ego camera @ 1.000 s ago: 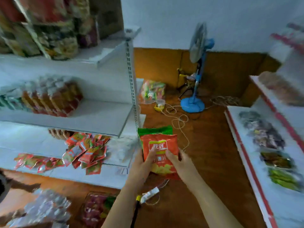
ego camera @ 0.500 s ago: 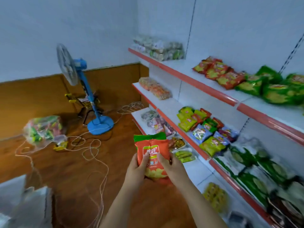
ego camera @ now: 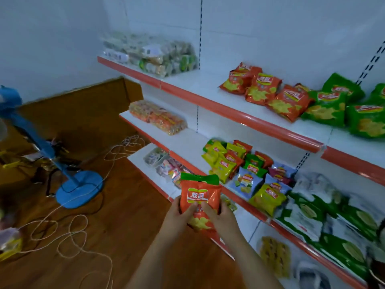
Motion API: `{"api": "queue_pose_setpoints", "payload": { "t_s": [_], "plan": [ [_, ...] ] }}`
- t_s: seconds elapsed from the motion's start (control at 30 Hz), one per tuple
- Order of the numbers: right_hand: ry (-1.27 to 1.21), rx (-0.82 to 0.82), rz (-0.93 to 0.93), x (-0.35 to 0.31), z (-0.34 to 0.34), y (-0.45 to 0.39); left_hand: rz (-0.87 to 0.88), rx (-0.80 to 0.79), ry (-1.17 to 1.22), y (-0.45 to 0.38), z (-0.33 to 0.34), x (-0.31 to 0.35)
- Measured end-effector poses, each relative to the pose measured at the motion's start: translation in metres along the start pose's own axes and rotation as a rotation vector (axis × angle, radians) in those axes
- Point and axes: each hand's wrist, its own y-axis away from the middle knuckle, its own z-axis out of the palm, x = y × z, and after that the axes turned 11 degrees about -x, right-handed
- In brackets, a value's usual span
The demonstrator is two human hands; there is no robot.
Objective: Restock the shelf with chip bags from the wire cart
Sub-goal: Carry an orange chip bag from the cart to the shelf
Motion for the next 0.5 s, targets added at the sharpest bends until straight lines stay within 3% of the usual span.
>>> {"api": "queue_pose_setpoints", "payload": {
  "t_s": [0.23, 0.5],
  "plan": [
    [-0.042, 0.171, 0.093, -0.034, 0.024, -0.129, -0.079, -0.2, -0.231, -0.149, -0.076, 0.046],
    [0.042, 0.387, 0.256, 0.001, 0.008, -0.322, -0.126, -0.333, -0.623, -0.365, -0.101, 0.011]
  ]
}}
